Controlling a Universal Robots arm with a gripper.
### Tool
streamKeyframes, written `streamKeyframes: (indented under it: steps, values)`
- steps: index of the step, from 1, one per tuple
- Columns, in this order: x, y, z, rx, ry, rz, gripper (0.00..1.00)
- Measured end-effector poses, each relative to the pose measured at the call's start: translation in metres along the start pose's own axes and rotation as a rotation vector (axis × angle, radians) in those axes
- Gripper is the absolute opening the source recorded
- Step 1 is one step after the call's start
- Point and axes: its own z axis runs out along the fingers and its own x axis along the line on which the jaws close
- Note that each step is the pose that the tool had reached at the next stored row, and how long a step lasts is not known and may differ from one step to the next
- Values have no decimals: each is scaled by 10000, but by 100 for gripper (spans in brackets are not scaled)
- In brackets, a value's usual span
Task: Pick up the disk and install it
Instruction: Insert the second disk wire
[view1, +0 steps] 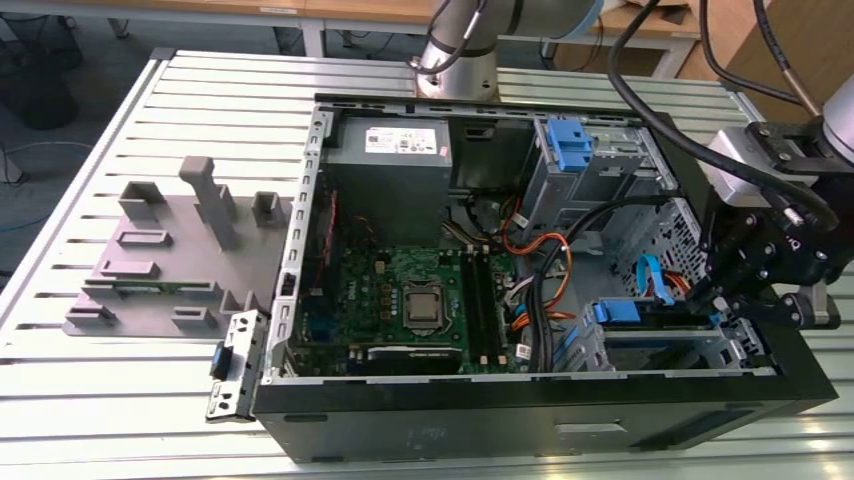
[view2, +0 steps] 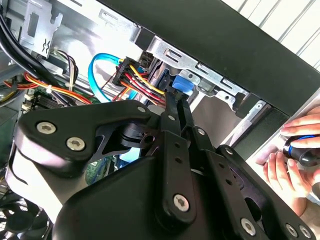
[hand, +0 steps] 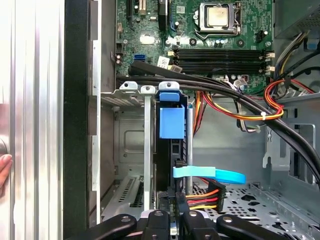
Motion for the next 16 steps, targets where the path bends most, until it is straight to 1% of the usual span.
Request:
streamKeyframes:
  steps: [8,10,11,14,16]
  values:
    - [0,0,3,0,-5,0,17]
    - [0,0,3,0,-4,0,18]
    - [0,0,3,0,-4,0,24]
    - [0,0,4,0,-1,0,24]
    - [-2,0,17,0,-3,0,24]
